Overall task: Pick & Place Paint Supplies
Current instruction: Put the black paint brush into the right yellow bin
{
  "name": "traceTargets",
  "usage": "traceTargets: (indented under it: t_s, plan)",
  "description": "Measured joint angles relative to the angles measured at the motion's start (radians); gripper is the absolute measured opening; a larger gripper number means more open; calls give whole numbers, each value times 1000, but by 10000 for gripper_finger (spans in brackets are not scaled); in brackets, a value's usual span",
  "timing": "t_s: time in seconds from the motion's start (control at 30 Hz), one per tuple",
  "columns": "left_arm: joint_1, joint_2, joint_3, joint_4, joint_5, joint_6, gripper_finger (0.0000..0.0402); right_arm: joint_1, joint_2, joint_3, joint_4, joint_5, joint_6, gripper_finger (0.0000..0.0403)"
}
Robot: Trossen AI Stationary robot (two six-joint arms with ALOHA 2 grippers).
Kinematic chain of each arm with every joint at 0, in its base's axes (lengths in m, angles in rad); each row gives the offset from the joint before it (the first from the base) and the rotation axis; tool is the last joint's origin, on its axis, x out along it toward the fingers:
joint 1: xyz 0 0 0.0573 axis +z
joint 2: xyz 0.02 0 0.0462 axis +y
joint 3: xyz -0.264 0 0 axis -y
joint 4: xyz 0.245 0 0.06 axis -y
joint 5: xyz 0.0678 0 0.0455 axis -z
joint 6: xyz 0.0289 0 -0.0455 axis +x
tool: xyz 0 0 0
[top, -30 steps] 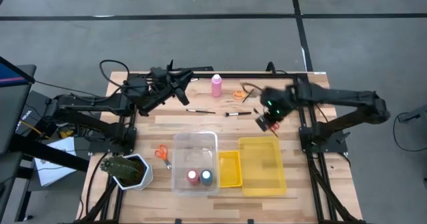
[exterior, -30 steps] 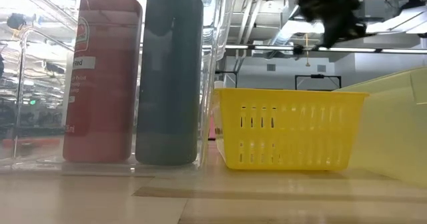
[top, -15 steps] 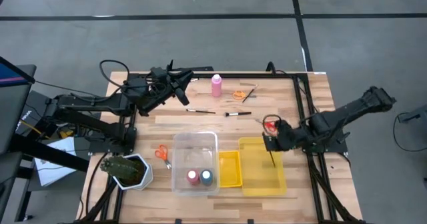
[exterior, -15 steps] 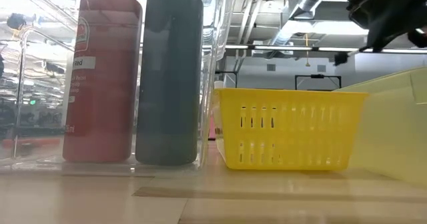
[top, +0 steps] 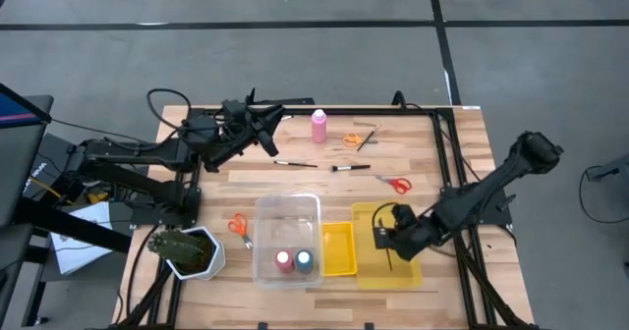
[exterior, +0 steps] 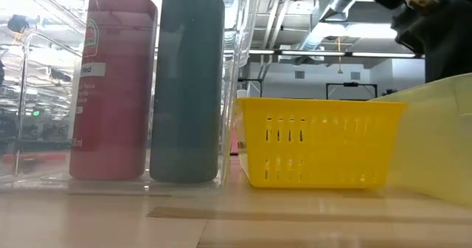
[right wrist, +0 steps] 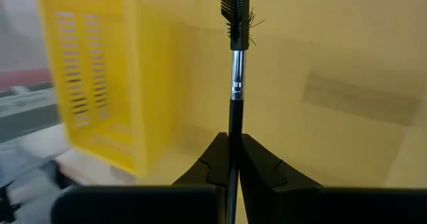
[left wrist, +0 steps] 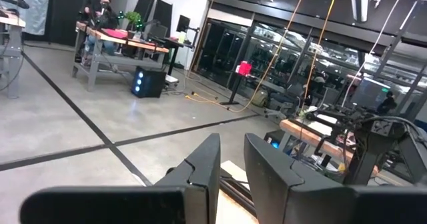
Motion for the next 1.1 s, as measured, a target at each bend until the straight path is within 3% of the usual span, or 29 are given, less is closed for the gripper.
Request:
traceTargets:
  t_s: [0.23,0.77,1.1]
  plan:
    - [-13,0,0,0,0,0,63,-7,112,0,42,1,34,9]
    - [-13,0,0,-15,56,-6,63,-26,184,1,61,-21,31,9]
    - [-13,0,0,-23,56,-6,63,-27,183,1,62,-24,33,55]
